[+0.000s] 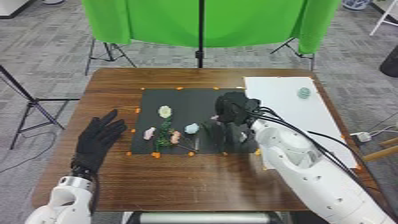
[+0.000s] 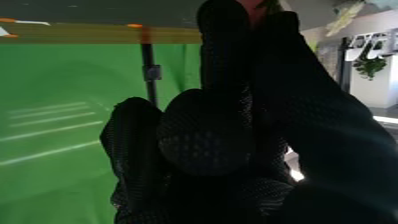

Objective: Arrange flowers

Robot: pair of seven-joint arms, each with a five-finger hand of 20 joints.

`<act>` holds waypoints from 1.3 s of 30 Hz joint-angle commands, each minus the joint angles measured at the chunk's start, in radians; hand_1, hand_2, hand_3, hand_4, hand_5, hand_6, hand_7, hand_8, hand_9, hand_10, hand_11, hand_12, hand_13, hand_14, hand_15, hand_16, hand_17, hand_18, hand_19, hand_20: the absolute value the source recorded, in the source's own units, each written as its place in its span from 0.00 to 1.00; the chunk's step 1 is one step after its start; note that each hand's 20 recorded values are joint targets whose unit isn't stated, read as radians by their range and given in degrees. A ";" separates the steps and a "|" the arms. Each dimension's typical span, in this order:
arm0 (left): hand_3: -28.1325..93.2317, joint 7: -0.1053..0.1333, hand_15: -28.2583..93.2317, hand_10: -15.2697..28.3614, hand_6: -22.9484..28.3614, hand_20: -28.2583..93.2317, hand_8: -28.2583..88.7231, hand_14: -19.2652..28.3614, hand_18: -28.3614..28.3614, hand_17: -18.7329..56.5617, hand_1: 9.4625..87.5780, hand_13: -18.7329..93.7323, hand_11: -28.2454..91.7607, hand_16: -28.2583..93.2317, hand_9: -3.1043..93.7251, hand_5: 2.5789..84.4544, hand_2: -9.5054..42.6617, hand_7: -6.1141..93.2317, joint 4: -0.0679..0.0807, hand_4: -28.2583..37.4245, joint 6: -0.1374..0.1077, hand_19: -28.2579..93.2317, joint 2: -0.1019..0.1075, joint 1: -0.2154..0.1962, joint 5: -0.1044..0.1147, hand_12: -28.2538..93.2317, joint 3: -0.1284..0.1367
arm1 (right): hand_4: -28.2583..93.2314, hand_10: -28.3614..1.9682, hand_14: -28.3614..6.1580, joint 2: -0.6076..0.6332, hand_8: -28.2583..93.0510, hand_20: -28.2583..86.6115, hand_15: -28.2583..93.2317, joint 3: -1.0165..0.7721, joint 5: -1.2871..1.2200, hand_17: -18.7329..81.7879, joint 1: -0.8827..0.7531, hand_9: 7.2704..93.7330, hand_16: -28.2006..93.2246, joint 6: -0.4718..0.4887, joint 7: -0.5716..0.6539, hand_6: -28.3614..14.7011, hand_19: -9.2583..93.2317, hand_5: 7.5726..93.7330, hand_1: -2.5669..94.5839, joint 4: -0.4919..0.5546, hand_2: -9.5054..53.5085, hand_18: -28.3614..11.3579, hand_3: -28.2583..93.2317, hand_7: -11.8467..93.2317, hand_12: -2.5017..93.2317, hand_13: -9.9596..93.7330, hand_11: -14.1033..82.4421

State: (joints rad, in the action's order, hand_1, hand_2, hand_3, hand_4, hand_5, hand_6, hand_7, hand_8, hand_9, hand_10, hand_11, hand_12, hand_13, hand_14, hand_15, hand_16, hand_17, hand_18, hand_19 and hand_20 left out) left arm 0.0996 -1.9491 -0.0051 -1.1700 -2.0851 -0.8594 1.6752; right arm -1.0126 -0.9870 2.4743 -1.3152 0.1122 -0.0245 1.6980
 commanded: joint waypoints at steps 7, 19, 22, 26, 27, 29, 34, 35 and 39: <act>0.75 -0.025 0.30 0.65 0.53 0.38 0.22 0.76 0.75 0.28 0.13 0.44 0.31 0.30 0.46 0.47 0.16 0.09 0.011 0.06 0.019 0.25 -0.010 -0.004 -0.008 0.37 0.000 | 0.10 0.66 0.79 -0.035 0.26 0.75 0.76 -0.015 0.067 0.79 -0.010 0.84 0.52 0.119 -0.014 0.75 1.00 0.70 0.56 -0.001 0.00 0.44 0.72 0.34 0.39 0.93 0.27; 0.75 -0.018 0.30 0.65 0.53 0.38 0.22 0.76 0.75 0.28 0.13 0.44 0.31 0.30 0.46 0.47 0.16 0.09 0.007 0.07 0.024 0.25 -0.011 -0.015 -0.009 0.37 0.009 | 0.09 0.58 0.78 -0.012 0.14 0.75 0.77 -0.119 0.045 0.77 0.002 0.74 0.52 0.205 0.008 0.77 1.00 0.61 0.44 0.077 0.00 0.43 0.79 0.31 0.27 0.91 0.36; 0.75 -0.021 0.30 0.65 0.53 0.38 0.22 0.76 0.75 0.28 0.13 0.44 0.32 0.30 0.46 0.47 0.16 0.09 0.005 0.07 0.026 0.25 -0.010 -0.019 -0.008 0.37 0.010 | 0.09 0.56 0.77 -0.008 0.14 0.74 0.76 -0.181 -0.036 0.77 0.008 0.73 0.52 0.279 0.043 0.76 1.00 0.58 0.40 0.113 0.00 0.43 0.79 0.29 0.27 0.91 0.35; 0.75 -0.023 0.30 0.66 0.53 0.38 0.22 0.76 0.75 0.28 0.13 0.44 0.32 0.30 0.46 0.47 0.15 0.09 0.005 0.07 0.029 0.25 -0.009 -0.018 -0.010 0.37 0.011 | 0.10 0.51 0.73 0.001 0.15 0.72 0.75 -0.251 -0.050 0.75 0.027 0.70 0.52 0.250 0.112 0.74 1.00 0.55 0.34 0.109 0.00 0.40 0.79 0.26 0.27 0.90 0.33; 0.75 -0.023 0.30 0.66 0.53 0.38 0.22 0.76 0.75 0.28 0.13 0.44 0.32 0.30 0.46 0.47 0.15 0.09 0.005 0.07 0.029 0.26 -0.008 -0.016 -0.010 0.37 0.011 | 0.10 0.50 0.71 0.001 0.16 0.72 0.74 -0.260 -0.033 0.74 0.037 0.70 0.52 0.200 0.153 0.74 1.00 0.55 0.33 0.088 0.00 0.38 0.78 0.25 0.27 0.89 0.33; 0.75 -0.025 0.30 0.66 0.53 0.38 0.22 0.76 0.75 0.28 0.13 0.44 0.32 0.30 0.46 0.47 0.15 0.09 0.005 0.07 0.030 0.26 -0.006 -0.016 -0.010 0.37 0.011 | 0.11 0.49 0.68 -0.008 0.16 0.70 0.73 -0.270 -0.009 0.72 0.083 0.69 0.51 0.182 0.270 0.72 1.00 0.55 0.32 0.024 0.00 0.36 0.77 0.25 0.27 0.87 0.32; 0.75 -0.031 0.30 0.66 0.54 0.38 0.21 0.76 0.76 0.28 0.13 0.45 0.33 0.29 0.47 0.48 0.15 0.10 0.004 0.06 0.029 0.26 -0.007 -0.020 -0.012 0.37 0.008 | 0.13 0.40 0.67 -0.051 0.17 0.67 0.71 -0.350 0.058 0.74 0.141 0.64 0.50 0.431 0.470 0.68 0.99 0.50 0.33 -0.101 0.00 0.38 0.74 0.20 0.22 0.89 0.24; 0.75 -0.032 0.30 0.66 0.54 0.38 0.21 0.76 0.76 0.28 0.13 0.45 0.33 0.29 0.47 0.48 0.15 0.10 0.005 0.06 0.030 0.26 -0.007 -0.018 -0.013 0.37 0.007 | 0.13 0.36 0.68 -0.059 0.17 0.67 0.71 -0.365 0.081 0.74 0.132 0.61 0.49 0.424 0.482 0.67 0.99 0.47 0.32 -0.122 0.00 0.39 0.73 0.19 0.21 0.89 0.23; 0.75 -0.036 0.30 0.67 0.54 0.38 0.21 0.76 0.76 0.28 0.13 0.45 0.33 0.29 0.47 0.48 0.15 0.10 0.006 0.06 0.032 0.26 -0.007 -0.016 -0.013 0.36 0.005 | 0.14 0.30 0.68 -0.098 0.18 0.66 0.68 -0.411 0.173 0.75 0.114 0.58 0.49 0.414 0.489 0.67 0.99 0.41 0.31 -0.206 0.00 0.40 0.70 0.16 0.18 0.91 0.22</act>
State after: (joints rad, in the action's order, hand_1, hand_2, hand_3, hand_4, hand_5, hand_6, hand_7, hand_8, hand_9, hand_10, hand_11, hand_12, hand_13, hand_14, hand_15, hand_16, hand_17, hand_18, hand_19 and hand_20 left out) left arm 0.0837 -1.9466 0.0149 -1.1721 -2.0909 -0.8639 1.6841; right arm -1.0898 -1.3090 2.5303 -1.1867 0.3170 0.4521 1.5923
